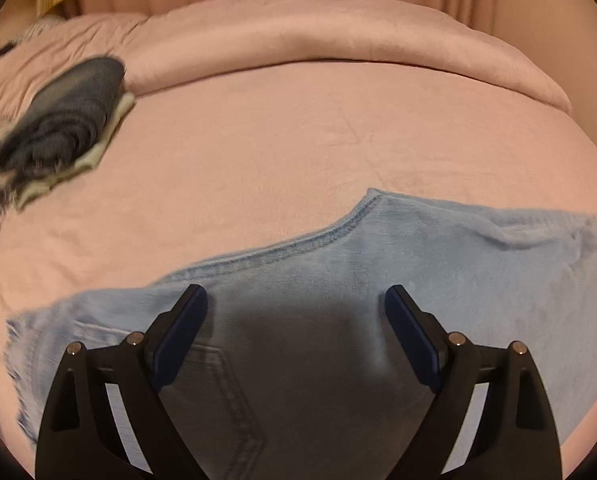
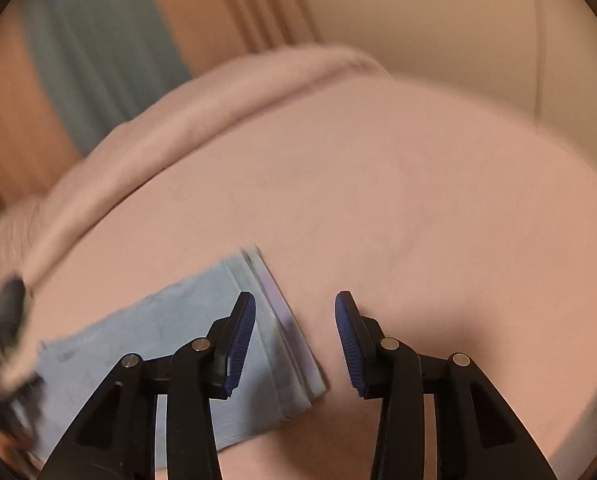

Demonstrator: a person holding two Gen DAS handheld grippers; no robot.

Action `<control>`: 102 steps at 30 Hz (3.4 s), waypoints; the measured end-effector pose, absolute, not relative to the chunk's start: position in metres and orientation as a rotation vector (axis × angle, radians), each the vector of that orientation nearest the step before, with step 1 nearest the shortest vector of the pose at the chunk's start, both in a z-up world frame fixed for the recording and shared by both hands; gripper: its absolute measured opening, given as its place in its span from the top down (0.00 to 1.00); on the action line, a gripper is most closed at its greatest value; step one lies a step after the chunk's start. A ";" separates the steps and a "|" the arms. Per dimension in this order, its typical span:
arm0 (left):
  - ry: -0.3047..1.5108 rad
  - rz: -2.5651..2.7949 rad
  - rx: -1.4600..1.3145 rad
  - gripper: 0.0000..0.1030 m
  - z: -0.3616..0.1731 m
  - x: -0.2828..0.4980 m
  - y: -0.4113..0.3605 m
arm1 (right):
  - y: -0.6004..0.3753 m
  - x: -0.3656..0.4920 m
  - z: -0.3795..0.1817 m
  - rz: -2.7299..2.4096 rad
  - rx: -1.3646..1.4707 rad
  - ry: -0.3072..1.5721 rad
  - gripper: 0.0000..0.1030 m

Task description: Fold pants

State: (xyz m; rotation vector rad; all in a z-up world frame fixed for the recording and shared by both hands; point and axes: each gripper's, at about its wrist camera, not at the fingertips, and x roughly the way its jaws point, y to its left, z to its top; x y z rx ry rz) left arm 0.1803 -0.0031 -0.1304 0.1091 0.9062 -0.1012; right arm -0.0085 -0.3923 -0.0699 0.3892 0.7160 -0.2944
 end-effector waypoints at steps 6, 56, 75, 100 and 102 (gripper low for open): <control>0.873 -0.103 0.161 0.12 -0.123 0.170 0.012 | -0.259 0.060 -0.039 0.317 0.042 0.781 0.59; 0.973 -0.037 0.026 0.04 -0.142 0.208 0.117 | -0.033 0.262 -0.119 0.807 -0.088 1.245 0.86; 0.926 -0.327 0.186 0.07 -0.143 0.107 -0.010 | -0.212 0.065 -0.101 0.408 -0.026 1.042 0.65; 0.934 -0.446 0.043 0.07 -0.115 0.106 -0.104 | -0.423 -0.033 -0.118 -0.054 0.815 0.661 0.59; 0.956 -0.433 0.019 0.07 -0.120 0.114 -0.108 | -0.418 -0.030 -0.115 -0.053 0.798 0.653 0.59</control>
